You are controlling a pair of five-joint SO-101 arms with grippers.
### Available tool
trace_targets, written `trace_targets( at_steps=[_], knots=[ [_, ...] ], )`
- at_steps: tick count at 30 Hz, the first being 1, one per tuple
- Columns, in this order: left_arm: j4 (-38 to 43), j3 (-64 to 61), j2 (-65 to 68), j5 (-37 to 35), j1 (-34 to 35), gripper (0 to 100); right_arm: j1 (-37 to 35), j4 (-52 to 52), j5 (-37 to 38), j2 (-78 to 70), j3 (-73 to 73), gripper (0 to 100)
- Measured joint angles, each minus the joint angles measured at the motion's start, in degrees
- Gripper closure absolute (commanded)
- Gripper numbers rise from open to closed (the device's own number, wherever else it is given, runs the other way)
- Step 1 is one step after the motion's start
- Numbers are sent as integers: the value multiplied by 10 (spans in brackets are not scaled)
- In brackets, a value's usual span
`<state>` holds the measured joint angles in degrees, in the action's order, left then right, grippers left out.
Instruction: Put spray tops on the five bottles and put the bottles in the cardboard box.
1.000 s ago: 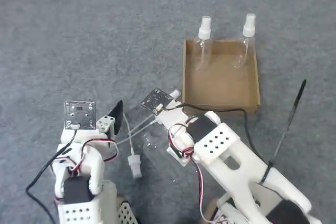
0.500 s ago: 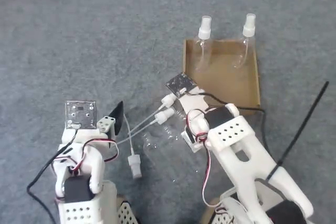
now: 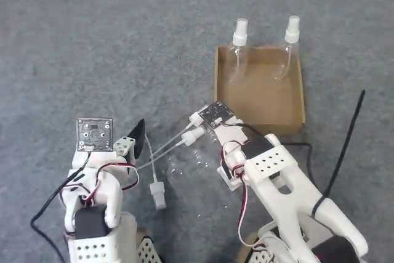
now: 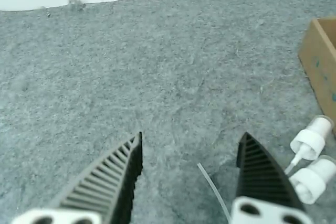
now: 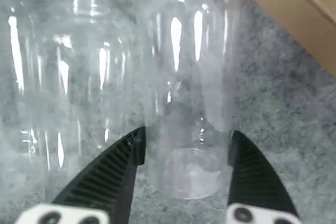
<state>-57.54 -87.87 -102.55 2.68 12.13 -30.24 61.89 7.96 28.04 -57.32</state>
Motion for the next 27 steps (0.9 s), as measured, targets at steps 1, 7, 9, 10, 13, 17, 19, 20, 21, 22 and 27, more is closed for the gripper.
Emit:
trace_targets(
  at_steps=[1,7,9,10,13,17,19,20,21,22,27],
  knots=[
    [0,0,0,0,0,732,8,0,1,0,0,879],
    [0,0,0,0,0,732,84,12,73,0,0,970],
    [0,0,0,3,0,732,119,40,120,6,0,984],
    [0,0,0,4,0,732,140,57,136,17,0,988],
    [0,1,0,9,0,732,192,113,180,72,16,987],
    [0,15,0,14,-2,733,244,200,240,173,38,987],
    [-4,26,0,20,-20,746,267,236,271,218,38,987],
    [-10,32,0,22,-32,758,280,252,289,238,39,987],
    [-16,38,0,24,-43,769,293,268,308,255,40,987],
    [-21,43,0,24,-54,777,309,280,326,268,41,987],
    [-27,60,-1,25,-68,779,401,303,405,305,44,987]
  ],
)
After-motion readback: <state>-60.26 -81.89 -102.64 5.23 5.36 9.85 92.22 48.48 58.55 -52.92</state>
